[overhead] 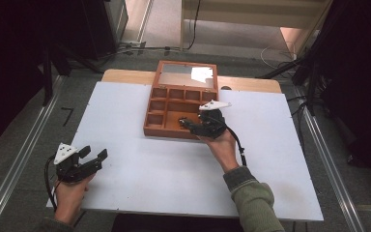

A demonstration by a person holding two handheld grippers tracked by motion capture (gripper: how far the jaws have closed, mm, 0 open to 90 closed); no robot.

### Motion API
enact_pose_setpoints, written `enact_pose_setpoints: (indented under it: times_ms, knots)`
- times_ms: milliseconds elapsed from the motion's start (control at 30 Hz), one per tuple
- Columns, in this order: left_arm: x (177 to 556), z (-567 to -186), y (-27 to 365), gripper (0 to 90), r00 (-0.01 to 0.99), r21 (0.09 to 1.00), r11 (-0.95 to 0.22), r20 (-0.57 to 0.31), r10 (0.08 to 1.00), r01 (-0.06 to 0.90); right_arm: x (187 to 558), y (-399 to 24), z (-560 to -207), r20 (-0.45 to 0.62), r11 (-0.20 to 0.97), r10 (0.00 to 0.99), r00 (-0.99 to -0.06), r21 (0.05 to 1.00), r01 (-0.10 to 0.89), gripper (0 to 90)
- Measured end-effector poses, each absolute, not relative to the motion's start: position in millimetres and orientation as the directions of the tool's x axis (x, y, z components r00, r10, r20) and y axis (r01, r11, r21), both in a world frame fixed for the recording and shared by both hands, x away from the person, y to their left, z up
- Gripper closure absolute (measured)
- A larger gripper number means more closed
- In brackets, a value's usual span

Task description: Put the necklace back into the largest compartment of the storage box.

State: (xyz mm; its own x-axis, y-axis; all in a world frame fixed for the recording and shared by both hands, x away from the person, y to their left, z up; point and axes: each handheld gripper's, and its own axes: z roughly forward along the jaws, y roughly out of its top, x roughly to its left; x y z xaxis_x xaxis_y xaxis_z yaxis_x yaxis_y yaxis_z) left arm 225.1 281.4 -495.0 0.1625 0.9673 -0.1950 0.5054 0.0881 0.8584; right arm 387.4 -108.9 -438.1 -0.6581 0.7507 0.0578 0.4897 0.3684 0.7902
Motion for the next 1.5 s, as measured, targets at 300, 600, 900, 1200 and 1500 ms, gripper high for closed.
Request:
enact_pose_setpoints:
  times_ms: [300,600,900,1200,1500]
  knots:
    - [225,-495,280,31.4,0.161,0.858,0.087,-0.193,0.968,0.507,366,-130,-436,0.048,0.37,0.739,-0.672,0.805,0.464,33.8]
    - [225,-495,280,31.4,0.161,0.857,0.085,-0.191,0.968,0.507,351,-156,-437,0.052,0.353,0.75,-0.659,0.811,0.466,29.7]
    - [225,-495,280,31.4,0.161,0.858,0.085,-0.191,0.968,0.507,337,-184,-437,0.051,0.334,0.768,-0.638,0.818,0.468,28.2]
    - [225,-495,280,31.4,0.162,0.858,0.086,-0.193,0.968,0.506,321,-209,-440,0.041,0.315,0.792,-0.609,0.827,0.466,28.2]
    - [225,-494,280,31.4,0.162,0.859,0.087,-0.194,0.968,0.504,308,-235,-445,0.038,0.297,0.817,-0.575,0.827,0.477,28.2]
